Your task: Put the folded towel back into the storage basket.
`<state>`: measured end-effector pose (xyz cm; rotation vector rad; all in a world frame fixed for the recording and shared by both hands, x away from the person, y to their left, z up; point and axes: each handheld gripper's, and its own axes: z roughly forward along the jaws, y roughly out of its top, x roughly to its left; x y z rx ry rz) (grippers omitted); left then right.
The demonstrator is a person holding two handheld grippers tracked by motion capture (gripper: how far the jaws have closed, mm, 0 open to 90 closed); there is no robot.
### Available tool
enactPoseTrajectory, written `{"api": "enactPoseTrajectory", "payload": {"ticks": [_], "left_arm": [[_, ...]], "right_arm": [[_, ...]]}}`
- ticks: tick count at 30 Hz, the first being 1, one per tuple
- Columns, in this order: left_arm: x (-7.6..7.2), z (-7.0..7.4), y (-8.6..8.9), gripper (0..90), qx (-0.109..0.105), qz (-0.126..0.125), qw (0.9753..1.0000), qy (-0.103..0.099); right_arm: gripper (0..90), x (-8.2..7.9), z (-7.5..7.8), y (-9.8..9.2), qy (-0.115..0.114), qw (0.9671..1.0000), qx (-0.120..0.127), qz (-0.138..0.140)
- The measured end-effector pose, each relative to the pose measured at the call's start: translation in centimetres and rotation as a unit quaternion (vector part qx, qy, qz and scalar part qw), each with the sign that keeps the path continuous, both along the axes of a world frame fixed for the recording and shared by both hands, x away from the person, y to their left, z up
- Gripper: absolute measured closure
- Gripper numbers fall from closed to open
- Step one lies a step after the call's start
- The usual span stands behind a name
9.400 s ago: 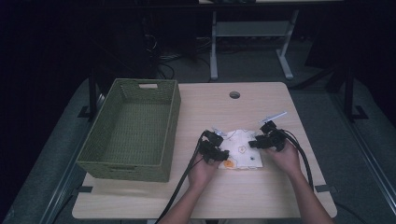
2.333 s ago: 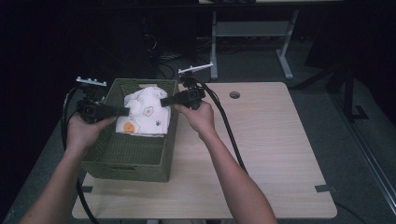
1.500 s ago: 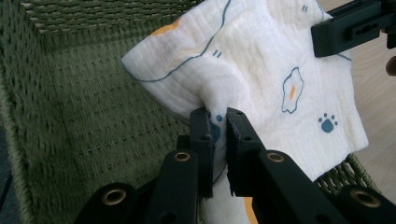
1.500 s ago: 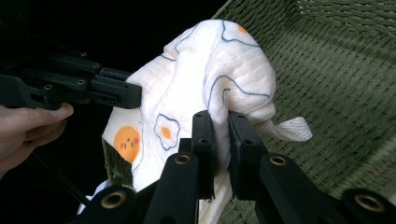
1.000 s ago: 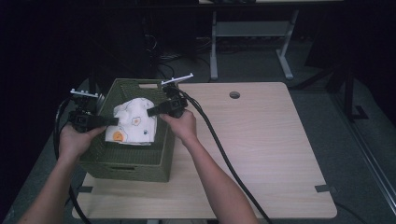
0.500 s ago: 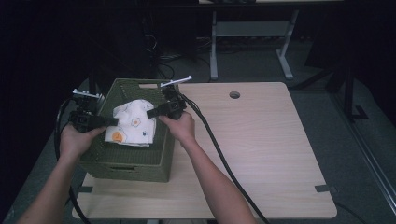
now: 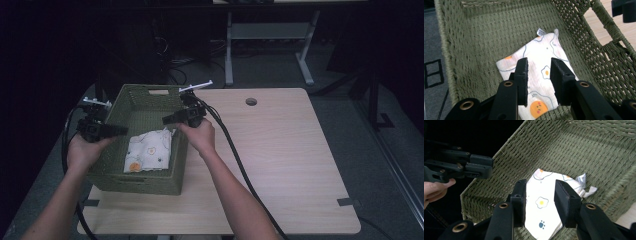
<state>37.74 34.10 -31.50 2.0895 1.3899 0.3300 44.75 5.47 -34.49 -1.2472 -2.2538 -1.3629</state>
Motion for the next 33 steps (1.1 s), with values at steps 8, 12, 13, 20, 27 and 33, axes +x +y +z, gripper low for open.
{"api": "enactPoseTrajectory", "payload": {"ticks": [8, 12, 13, 20, 27, 33], "left_arm": [[-0.1, 0.4, -0.3, 67.7, -0.009, -0.004, 0.9999, -0.006], [-0.2, 0.8, -0.7, 66.8, -0.014, -0.006, 0.9997, -0.016], [-0.2, 0.9, -0.9, 66.4, -0.015, -0.006, 0.9997, -0.018], [-0.3, 1.3, -1.6, 63.0, -0.026, -0.012, 0.9992, -0.026], [-0.2, 1.7, -3.7, 60.1, -0.045, -0.031, 0.998, -0.032], [0.0, 2.1, -5.2, 55.9, -0.056, -0.038, 0.997, -0.037]], "right_arm": [[62.2, -0.1, 0.8, -1.0, -0.004, 1.0, 0.002, 0.0], [62.0, -0.1, 1.2, -1.9, -0.01, 0.9999, 0.007, -0.004], [61.7, -0.1, 1.3, -2.2, -0.011, 0.9999, 0.005, -0.005], [60.2, -0.2, 1.6, -3.9, -0.012, 0.9998, 0.009, -0.013], [57.2, -0.2, 1.9, -6.4, -0.01, 0.9996, 0.014, -0.023], [55.7, -0.5, 2.1, -8.4, -0.013, 0.9992, 0.016, -0.033]]}}
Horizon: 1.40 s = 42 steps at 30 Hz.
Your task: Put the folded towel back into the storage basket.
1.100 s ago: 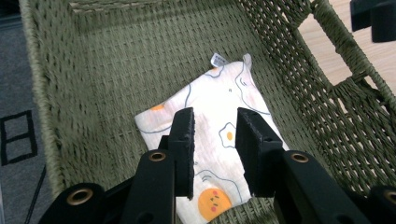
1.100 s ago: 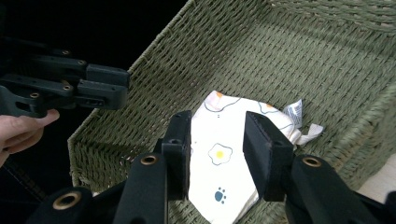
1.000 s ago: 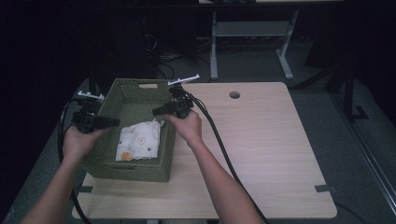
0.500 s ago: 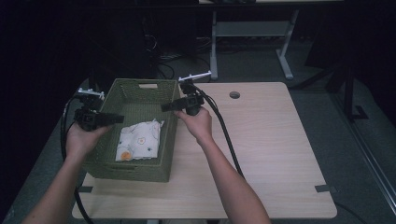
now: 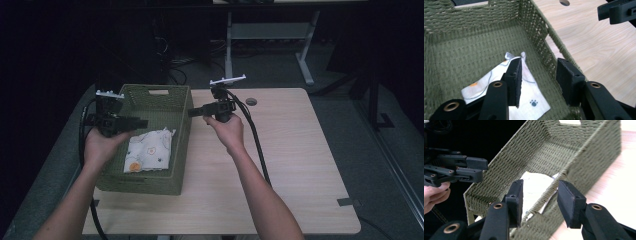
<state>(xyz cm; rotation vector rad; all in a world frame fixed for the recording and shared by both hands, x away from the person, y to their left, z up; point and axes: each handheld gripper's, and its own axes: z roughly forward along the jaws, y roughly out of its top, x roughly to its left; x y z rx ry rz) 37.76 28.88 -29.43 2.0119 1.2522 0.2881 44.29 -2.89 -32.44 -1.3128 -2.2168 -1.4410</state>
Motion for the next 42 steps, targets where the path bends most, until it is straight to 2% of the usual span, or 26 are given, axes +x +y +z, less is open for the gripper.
{"api": "enactPoseTrajectory", "payload": {"ticks": [13, 14, 21, 31, 37, 42], "left_arm": [[0.1, 0.1, -2.3, 48.4, -0.015, -0.018, 0.9997, -0.009], [0.1, 0.1, -2.7, 48.1, -0.016, -0.021, 0.9996, -0.012], [0.2, -0.2, -4.6, 46.8, -0.019, -0.035, 0.9992, -0.011], [0.6, -0.6, -6.5, 43.3, -0.022, -0.041, 0.9989, -0.008], [0.5, -0.6, -7.6, 41.0, -0.024, -0.044, 0.9987, -0.009], [0.5, -0.6, -8.6, 38.4, -0.03, -0.046, 0.9984, -0.01]], "right_arm": [[52.0, -0.3, 0.2, -3.9, 0.002, 0.9997, 0.001, -0.025], [51.4, -0.4, 0.1, -4.7, 0.004, 0.9995, 0.0, -0.03], [49.9, -0.8, -0.1, -7.0, 0.007, 0.9989, 0.004, -0.046], [48.1, -1.5, -0.4, -10.2, 0.008, 0.9977, 0.008, -0.066], [46.6, -1.7, -0.8, -11.6, 0.011, 0.9975, 0.005, -0.069], [44.6, -2.0, -1.1, -12.9, 0.014, 0.9972, 0.012, -0.073]]}}
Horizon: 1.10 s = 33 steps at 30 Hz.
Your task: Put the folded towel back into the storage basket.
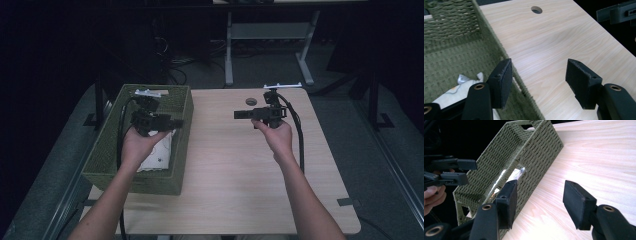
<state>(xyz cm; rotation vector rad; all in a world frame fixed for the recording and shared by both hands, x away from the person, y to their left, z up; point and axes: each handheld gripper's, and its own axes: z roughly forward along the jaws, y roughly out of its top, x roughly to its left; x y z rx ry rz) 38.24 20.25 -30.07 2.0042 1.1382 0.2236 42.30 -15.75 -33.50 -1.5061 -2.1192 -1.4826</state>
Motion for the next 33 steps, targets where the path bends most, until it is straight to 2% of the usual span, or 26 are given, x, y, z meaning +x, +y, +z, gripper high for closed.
{"api": "enactPoseTrajectory", "payload": {"ticks": [20, 33], "left_arm": [[-0.3, -1.1, -5.9, 33.3, -0.001, -0.036, 0.9993, 0.006], [-0.6, -2.4, -8.8, 29.2, -0.001, -0.057, 0.9982, 0.017]], "right_arm": [[39.2, -1.9, -1.7, -6.7, 0.006, 0.9994, 0.014, -0.032], [36.5, -3.1, -3.1, -9.7, 0.018, 0.9984, 0.018, -0.05]]}}
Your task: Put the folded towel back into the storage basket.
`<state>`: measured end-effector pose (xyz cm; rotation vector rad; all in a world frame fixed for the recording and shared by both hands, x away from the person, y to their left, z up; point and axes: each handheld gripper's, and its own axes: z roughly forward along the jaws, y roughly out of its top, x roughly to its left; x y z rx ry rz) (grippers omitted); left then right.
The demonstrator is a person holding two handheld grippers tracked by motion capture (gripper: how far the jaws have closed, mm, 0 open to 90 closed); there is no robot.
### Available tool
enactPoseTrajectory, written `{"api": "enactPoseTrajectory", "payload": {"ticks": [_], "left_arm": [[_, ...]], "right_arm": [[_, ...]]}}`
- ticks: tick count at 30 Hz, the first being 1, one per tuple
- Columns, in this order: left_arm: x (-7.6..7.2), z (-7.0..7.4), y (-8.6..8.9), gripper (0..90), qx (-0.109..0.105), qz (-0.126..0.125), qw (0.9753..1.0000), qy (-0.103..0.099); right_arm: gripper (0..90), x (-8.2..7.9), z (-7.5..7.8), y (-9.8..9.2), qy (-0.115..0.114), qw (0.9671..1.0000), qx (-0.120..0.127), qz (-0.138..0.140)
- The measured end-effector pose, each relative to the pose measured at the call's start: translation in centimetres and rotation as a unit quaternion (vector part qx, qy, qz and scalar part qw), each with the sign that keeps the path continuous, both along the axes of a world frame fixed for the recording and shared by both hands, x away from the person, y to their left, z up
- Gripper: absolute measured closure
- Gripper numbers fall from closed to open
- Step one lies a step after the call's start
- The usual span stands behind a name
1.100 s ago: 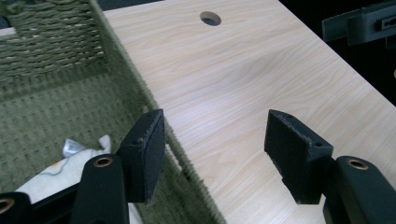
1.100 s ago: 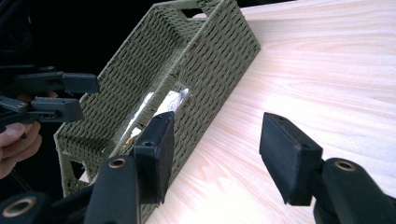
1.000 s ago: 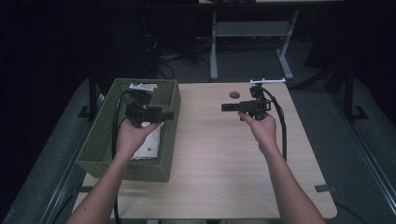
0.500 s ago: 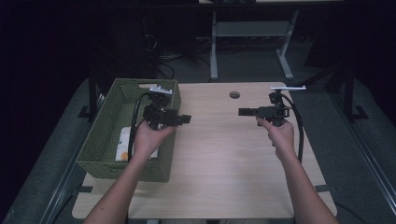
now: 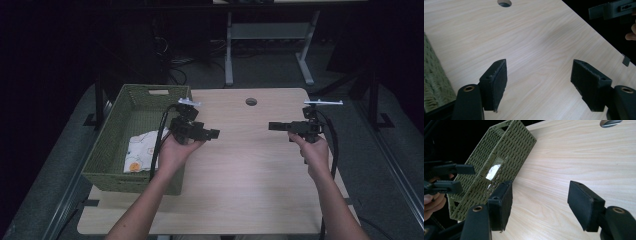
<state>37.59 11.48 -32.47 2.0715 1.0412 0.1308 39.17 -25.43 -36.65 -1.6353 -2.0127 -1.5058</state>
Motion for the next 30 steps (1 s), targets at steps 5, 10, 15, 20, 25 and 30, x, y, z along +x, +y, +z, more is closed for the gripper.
{"api": "enactPoseTrajectory", "payload": {"ticks": [5, 10, 15, 20, 25, 30], "left_arm": [[-0.2, -0.4, -0.8, 28.5, -0.006, -0.003, 1.0, 0.003], [-0.5, -0.8, -1.5, 27.6, -0.007, -0.007, 0.9999, 0.006], [-0.8, -1.7, -2.7, 26.5, -0.007, -0.017, 0.9997, 0.014], [-1.2, -2.2, -3.4, 26.6, -0.008, -0.027, 0.9995, 0.017], [-1.6, -2.9, -4.4, 26.5, -0.012, -0.033, 0.9991, 0.023], [-2.0, -3.3, -5.0, 26.5, -0.014, -0.04, 0.9988, 0.024]], "right_arm": [[34.9, -0.5, -0.4, -0.9, 0.002, 1.0, 0.002, -0.006], [34.2, -1.0, -0.7, -1.8, 0.003, 0.9999, 0.002, -0.01], [33.8, -1.9, -1.4, -3.1, 0.007, 0.9997, 0.001, -0.022], [33.1, -2.5, -2.1, -4.0, 0.016, 0.9996, -0.001, -0.025], [32.4, -3.5, -3.4, -5.2, 0.023, 0.9992, 0.001, -0.032], [31.4, -4.0, -4.3, -6.0, 0.028, 0.999, 0.002, -0.035]]}}
